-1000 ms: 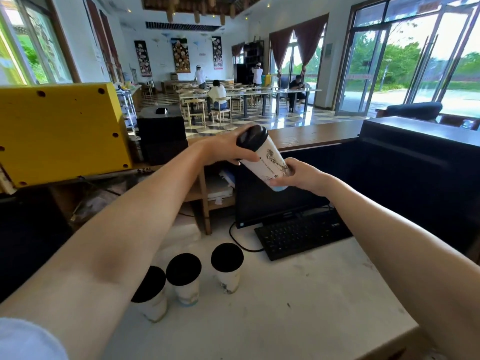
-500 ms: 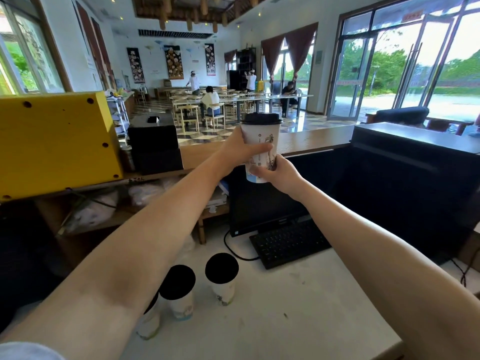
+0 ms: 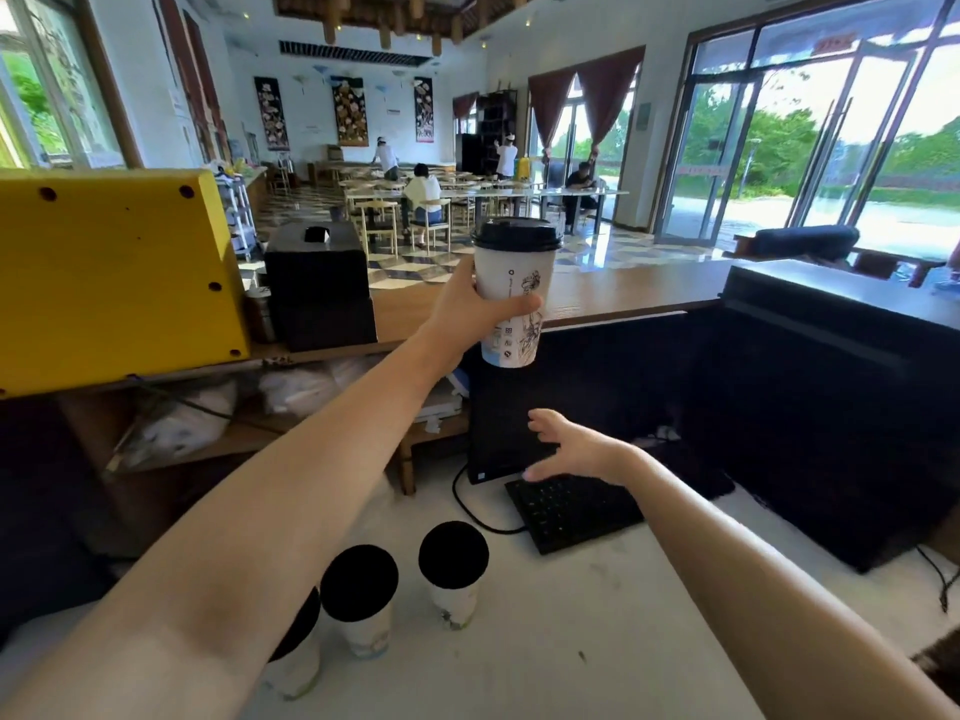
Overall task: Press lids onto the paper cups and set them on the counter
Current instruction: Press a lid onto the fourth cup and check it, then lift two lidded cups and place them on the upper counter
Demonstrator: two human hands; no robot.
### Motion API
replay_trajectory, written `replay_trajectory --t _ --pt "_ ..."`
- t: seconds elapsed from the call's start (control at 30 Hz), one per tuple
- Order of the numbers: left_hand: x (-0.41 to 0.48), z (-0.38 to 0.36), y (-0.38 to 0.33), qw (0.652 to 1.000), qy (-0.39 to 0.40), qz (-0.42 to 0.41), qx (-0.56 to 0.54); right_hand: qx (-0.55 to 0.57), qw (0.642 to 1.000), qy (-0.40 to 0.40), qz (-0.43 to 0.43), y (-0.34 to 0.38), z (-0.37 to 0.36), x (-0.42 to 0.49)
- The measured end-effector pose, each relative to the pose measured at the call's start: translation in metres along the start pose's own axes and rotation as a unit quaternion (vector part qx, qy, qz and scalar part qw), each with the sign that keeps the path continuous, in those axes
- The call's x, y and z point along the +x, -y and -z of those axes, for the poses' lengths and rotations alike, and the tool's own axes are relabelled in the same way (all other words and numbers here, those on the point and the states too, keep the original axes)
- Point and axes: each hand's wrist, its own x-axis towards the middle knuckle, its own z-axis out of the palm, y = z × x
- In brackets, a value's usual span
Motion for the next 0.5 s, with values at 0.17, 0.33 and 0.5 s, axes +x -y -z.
replay_trajectory --t 0.17,0.33,0.5 --pt "-0.008 0.019 0.043 0.999 -0.015 0.043 -0.020 0.013 0.996 0.063 -0.069 -0.077 -0.099 0.023" --pt "-0.018 0.036 0.092 0.996 -0.018 0.078 -0.040 0.118 0.991 0.053 -0.038 -0.106 -0.170 0.037" --pt "-0.031 0.050 0.135 0.993 -0.015 0.102 -0.048 0.233 0.972 0.031 -0.012 -0.117 -0.214 0.047"
